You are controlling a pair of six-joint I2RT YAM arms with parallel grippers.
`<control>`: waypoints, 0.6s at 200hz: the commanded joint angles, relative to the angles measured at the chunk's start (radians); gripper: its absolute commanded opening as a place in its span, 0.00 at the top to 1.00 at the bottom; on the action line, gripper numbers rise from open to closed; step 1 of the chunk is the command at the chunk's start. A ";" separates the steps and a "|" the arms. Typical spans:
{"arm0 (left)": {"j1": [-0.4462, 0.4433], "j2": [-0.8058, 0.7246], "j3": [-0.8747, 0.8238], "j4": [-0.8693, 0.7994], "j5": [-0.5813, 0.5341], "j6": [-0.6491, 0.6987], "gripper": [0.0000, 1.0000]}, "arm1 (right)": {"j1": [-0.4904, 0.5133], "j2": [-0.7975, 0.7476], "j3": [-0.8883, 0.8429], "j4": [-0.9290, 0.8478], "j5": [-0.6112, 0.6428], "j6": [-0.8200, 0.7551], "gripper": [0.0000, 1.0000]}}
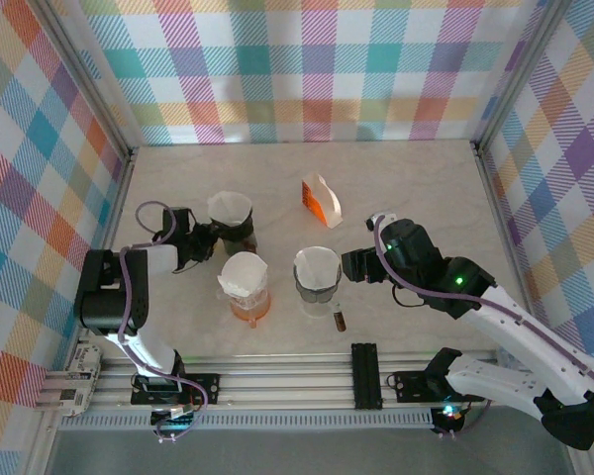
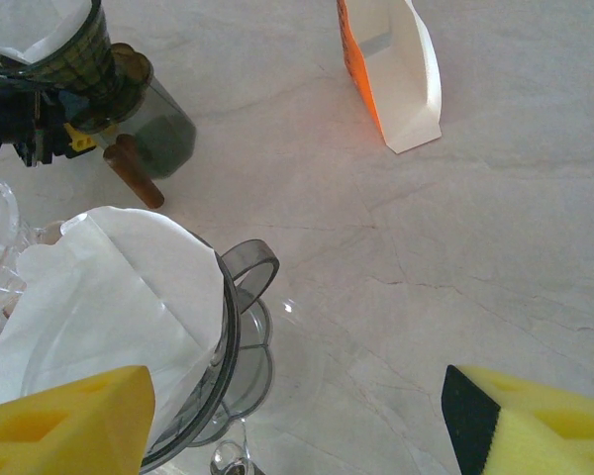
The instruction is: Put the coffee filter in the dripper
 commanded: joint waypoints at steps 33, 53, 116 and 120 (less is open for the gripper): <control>-0.119 0.067 0.058 0.073 0.050 -0.011 0.72 | -0.001 0.010 -0.010 0.011 0.007 0.002 0.22; -0.156 0.086 0.081 0.084 0.069 -0.010 0.72 | -0.001 0.010 -0.017 0.011 0.006 0.007 0.22; -0.205 0.158 0.151 0.117 0.220 0.017 0.72 | -0.001 0.013 -0.025 0.014 0.001 0.016 0.22; -0.204 0.156 0.148 0.105 0.214 0.020 0.72 | -0.001 0.015 -0.025 0.017 0.001 0.016 0.22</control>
